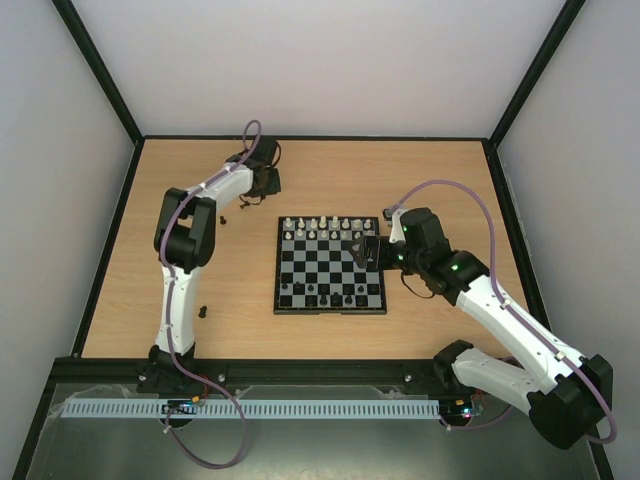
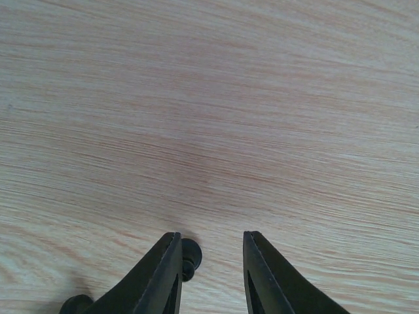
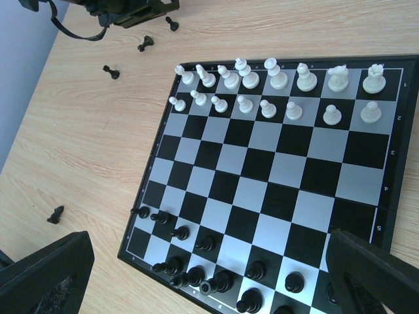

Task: Set up the chess pieces on the board
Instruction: Pick up the chess piece at the center of the board.

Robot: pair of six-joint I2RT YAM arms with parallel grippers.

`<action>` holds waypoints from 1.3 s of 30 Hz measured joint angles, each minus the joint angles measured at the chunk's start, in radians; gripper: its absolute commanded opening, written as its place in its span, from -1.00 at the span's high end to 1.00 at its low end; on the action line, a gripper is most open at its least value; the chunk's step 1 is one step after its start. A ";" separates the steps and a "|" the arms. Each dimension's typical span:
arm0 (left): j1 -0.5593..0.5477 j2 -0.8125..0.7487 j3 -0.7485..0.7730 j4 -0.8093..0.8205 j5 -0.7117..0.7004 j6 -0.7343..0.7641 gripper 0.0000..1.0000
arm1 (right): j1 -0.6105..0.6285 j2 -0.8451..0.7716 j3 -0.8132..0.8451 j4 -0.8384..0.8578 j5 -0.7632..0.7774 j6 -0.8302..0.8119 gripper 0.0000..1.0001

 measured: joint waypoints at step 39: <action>-0.052 -0.153 -0.160 -0.067 -0.067 0.011 0.93 | 0.000 0.000 -0.011 0.001 0.000 0.000 -0.97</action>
